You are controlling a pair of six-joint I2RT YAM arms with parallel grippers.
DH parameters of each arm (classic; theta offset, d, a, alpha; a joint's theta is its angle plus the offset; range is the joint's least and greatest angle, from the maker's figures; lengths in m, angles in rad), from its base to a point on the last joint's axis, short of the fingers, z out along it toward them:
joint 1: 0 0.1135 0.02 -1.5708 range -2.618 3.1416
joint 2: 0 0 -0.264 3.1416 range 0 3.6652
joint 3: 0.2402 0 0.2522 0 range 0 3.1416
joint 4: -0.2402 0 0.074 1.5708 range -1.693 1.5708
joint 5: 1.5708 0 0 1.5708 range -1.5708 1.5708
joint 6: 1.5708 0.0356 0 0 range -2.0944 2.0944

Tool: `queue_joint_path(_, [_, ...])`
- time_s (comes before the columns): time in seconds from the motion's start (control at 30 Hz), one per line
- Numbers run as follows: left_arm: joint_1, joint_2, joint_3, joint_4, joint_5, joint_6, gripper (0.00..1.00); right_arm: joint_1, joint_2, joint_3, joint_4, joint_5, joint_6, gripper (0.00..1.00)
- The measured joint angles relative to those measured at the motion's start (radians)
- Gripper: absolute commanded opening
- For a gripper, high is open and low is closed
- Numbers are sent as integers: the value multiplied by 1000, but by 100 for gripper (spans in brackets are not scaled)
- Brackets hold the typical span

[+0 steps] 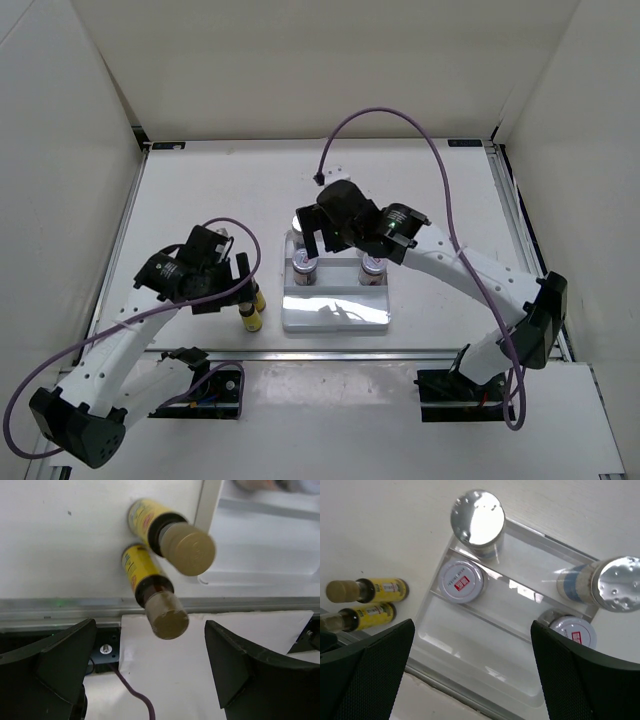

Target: Organize the condiment bottles

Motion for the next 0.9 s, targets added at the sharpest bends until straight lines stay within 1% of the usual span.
queue_joint_path(0.1, [0, -5, -47, -16, 19, -26, 95, 0, -30, -58, -2, 25, 17, 100])
queue_joint_path(0.27, [0, 6, -56, -28, 31, -47, 87, -1, -27, -123, -16, 45, 31, 100])
queue_joint_path(0.33, [0, 13, -56, -27, 29, -51, 87, -1, -27, -133, -20, 51, 34, 100])
queue_joint_path(0.37, [0, 19, -52, -29, 27, -53, 85, -1, -27, -135, -24, 52, 35, 100])
queue_joint_path(0.4, [0, 27, -47, -29, 26, -54, 85, -1, -27, -136, -26, 53, 37, 100])
queue_joint_path(0.5, [0, 56, -27, -27, 22, -58, 78, -1, -29, -136, -26, 60, 41, 100])
queue_joint_path(0.53, [0, 64, -22, -26, 22, -58, 78, -1, -29, -136, -26, 61, 41, 100])
queue_joint_path(0.6, [0, 80, -12, -26, 20, -60, 73, -1, -29, -137, -26, 62, 42, 100])
queue_joint_path(0.67, [0, 93, -9, -23, 18, -60, 73, -1, -29, -137, -26, 62, 44, 100])
queue_joint_path(0.77, [0, 112, -7, -22, 16, -58, 62, -1, -29, -139, -26, 64, 45, 100])
queue_joint_path(0.8, [0, 119, -4, -21, 15, -57, 54, -1, -29, -142, -27, 66, 45, 100])
queue_joint_path(0.87, [0, 126, 1, -16, 14, -53, 50, -1, -29, -149, -28, 67, 45, 100])
queue_joint_path(0.9, [0, 127, 2, -13, 14, -50, 50, -1, -29, -152, -29, 68, 45, 100])
